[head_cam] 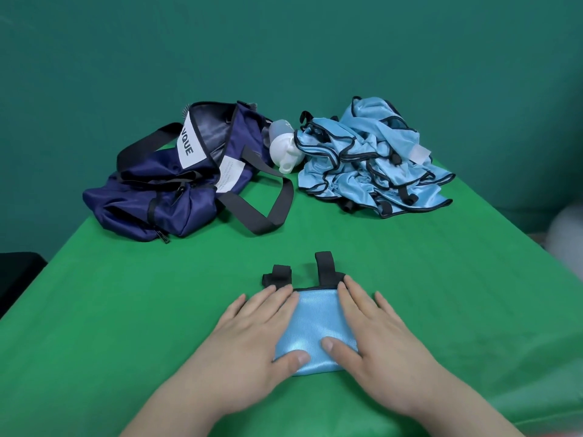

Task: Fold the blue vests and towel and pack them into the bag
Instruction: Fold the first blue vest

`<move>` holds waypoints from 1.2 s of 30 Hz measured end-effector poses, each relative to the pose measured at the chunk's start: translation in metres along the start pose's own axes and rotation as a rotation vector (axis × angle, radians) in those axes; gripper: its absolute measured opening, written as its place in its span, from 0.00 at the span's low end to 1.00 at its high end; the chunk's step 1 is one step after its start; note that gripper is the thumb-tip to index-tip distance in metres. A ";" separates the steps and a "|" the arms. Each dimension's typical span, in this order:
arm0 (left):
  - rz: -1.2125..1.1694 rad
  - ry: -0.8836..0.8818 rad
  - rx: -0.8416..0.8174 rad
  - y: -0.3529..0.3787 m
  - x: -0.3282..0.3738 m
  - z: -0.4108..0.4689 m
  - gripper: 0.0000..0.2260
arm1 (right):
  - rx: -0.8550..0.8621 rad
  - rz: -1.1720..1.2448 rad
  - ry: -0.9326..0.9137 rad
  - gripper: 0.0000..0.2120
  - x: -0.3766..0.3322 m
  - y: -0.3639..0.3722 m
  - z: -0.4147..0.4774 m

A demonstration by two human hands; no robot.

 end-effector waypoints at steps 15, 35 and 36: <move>-0.060 -0.432 -0.054 -0.036 -0.126 -0.042 0.32 | -0.020 0.004 -0.182 0.51 -0.106 0.026 0.051; -0.137 -0.633 0.351 -0.035 -0.180 -0.066 0.26 | 0.084 -0.046 -0.212 0.52 -0.211 0.055 0.142; -0.150 -0.643 0.355 -0.033 -0.182 -0.067 0.26 | 0.079 -0.050 -0.219 0.52 -0.211 0.054 0.142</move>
Point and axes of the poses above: each hand's wrist, its own z-axis towards the middle knuckle, its own y-axis out of the palm, x = y × z, the point moved 3 cm from there along z, towards the middle knuckle, and after that the axes turned 7 degrees about x, right-handed, at the moved point
